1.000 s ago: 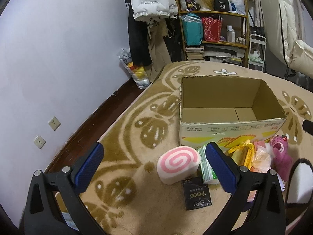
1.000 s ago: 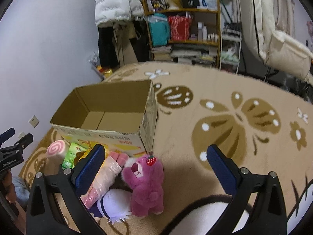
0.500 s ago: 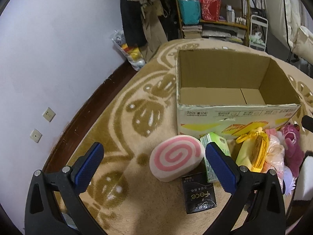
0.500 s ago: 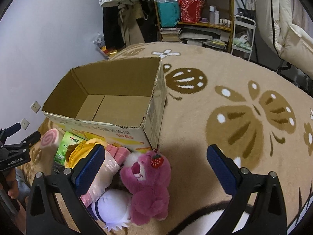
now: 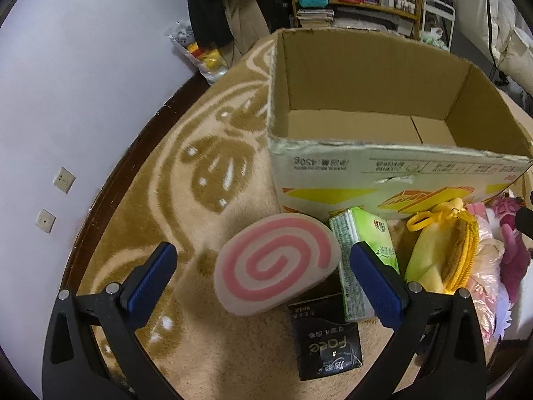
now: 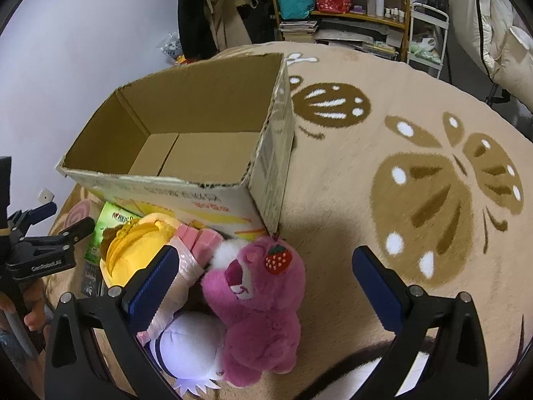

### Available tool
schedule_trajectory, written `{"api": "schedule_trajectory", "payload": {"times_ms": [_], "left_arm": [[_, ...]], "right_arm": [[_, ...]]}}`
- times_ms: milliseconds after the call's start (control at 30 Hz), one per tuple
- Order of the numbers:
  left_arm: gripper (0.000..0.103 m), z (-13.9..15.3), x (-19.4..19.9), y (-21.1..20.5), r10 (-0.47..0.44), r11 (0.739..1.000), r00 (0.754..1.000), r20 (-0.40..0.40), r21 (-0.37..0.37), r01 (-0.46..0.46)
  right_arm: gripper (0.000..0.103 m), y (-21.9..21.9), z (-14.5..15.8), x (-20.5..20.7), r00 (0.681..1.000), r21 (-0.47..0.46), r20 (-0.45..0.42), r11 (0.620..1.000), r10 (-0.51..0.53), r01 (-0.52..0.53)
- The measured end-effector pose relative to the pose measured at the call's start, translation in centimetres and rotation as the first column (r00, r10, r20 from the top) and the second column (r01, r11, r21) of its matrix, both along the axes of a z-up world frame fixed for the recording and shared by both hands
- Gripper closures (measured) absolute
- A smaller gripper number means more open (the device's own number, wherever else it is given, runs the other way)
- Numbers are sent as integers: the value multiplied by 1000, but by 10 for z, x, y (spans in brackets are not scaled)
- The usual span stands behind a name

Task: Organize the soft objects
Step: 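Grasp the pink swirl cushion with the left tool while the right tool grasps the pink bear, then carry the swirl cushion and pink bear into the box and open both tools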

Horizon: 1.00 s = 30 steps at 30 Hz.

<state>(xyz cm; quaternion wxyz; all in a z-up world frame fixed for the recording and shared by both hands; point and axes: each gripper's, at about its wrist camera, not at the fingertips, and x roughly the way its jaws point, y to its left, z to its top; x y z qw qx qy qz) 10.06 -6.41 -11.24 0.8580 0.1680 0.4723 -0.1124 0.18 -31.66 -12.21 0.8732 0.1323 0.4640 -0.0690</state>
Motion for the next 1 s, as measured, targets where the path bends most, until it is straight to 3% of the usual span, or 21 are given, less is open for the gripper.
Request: {"api": "schedule_trajectory", "payload": {"times_ms": [133, 367, 500, 567, 700, 867, 1000], "left_arm": [[0, -4, 2, -1, 10, 1000, 1000, 2, 15, -10], [1, -12, 12, 11, 53, 997, 997, -55, -44, -56], [11, -17, 15, 16, 73, 992, 993, -97, -93, -82], [16, -17, 14, 16, 66, 991, 992, -104, -108, -77], [35, -20, 11, 13, 38, 991, 991, -129, -123, -54], [43, -16, 6, 11, 35, 991, 992, -121, -123, -50], [43, -12, 3, 16, 47, 988, 993, -108, -140, -62]], "right_arm": [[0, 1, -9, 1, 999, 43, -31, 999, 13, -12], [1, 0, -25, 1, 997, 93, -77, 996, 19, -12], [9, -3, -31, 2, 995, 127, -99, 992, 17, -4], [18, -3, -34, 2, 994, 144, -108, 989, 25, -10], [29, 1, -38, 3, 991, 132, -127, 991, 45, -28], [38, 3, -33, 0, 993, 95, -108, 995, 44, -34], [40, 5, -24, -6, 996, 62, -85, 998, 36, -31]]}}
